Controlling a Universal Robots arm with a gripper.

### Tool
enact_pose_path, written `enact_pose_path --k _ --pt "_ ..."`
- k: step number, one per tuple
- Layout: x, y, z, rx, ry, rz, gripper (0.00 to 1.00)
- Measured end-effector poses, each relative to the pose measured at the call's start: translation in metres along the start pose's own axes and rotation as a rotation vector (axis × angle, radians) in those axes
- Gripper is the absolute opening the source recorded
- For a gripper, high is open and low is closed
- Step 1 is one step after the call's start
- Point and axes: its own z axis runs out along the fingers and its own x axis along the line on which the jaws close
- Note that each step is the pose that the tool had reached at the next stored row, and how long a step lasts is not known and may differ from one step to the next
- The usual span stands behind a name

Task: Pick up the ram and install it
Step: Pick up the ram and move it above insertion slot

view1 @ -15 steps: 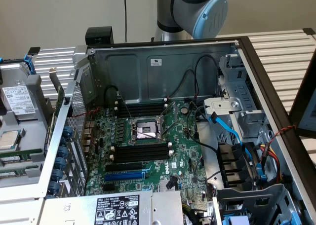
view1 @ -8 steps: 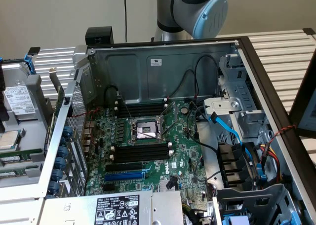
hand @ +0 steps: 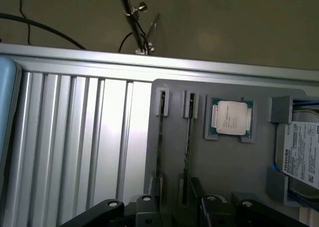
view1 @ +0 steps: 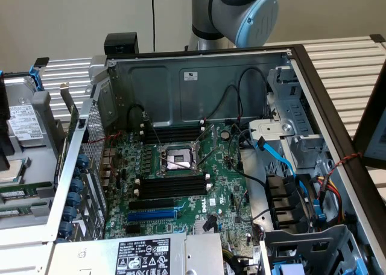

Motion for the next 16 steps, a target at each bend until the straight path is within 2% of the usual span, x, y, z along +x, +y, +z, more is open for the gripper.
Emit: enact_pose_path --k 9,16 --pt "0.004 0.0016 0.0167 0.0008 -0.0003 0.005 0.36" --pt "0.004 0.0013 0.0293 0.0017 -0.0020 0.056 0.36"
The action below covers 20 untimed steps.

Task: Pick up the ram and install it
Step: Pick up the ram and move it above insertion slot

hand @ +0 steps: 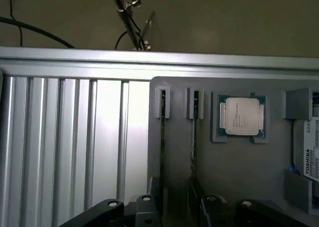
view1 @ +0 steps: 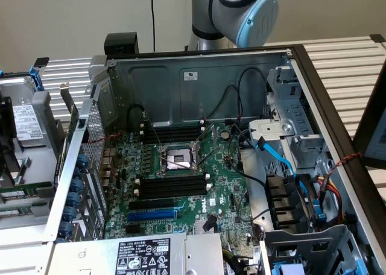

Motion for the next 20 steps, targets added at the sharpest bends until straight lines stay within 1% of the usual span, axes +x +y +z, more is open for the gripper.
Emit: enact_pose_path --k 4,8,11,17,20 --pt "0.000 0.0006 0.0074 0.0000 0.0000 0.002 0.36" --pt "0.005 0.0007 0.0137 0.0002 -0.0001 0.003 0.36" --pt "0.006 0.0012 0.0177 0.0001 -0.0001 0.004 0.36" --pt "0.008 0.0019 0.0216 0.0001 -0.0001 0.004 0.36" --pt "0.009 0.0028 0.0254 0.0004 -0.0002 0.005 0.36"
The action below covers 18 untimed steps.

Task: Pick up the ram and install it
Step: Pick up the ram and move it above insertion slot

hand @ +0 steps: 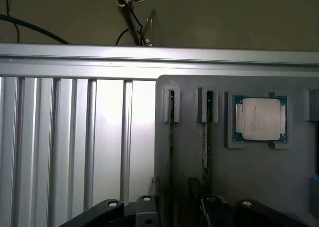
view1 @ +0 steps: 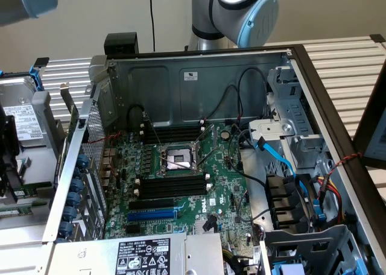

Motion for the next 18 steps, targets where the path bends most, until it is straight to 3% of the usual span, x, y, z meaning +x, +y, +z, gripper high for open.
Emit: enact_pose_path --k 9,18 --pt "0.003 0.0002 0.0142 0.0014 0.0001 0.000 0.36" --pt "0.003 -0.0004 0.0219 0.0035 0.0002 0.000 0.36"
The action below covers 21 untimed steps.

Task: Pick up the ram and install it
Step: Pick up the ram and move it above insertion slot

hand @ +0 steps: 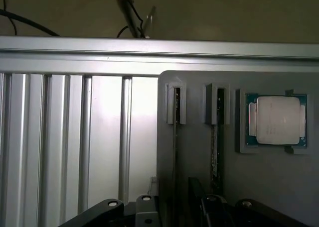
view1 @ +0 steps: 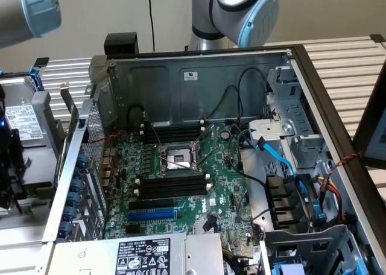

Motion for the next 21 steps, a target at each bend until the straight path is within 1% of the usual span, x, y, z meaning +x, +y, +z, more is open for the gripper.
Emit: enact_pose_path --k 5,7,10,11,12,16,18,21 --pt "0.000 -0.0002 0.0048 0.0010 0.0001 0.000 0.36" --pt "0.000 -0.0001 0.0055 0.0019 0.0002 0.000 0.35" --pt "0.000 -0.0002 0.0057 0.0045 0.0002 0.000 0.16" --pt "0.000 -0.0001 0.0054 0.0069 0.0001 0.000 0.13" --pt "0.000 -0.0001 0.0038 0.0099 -0.0002 0.000 0.13" --pt "0.000 0.0002 -0.0066 0.0147 -0.0006 0.000 0.13" --pt "0.000 0.0004 -0.0132 0.0152 -0.0007 0.000 0.13" --pt "0.000 0.0009 -0.0262 0.0152 -0.0007 0.000 0.13"
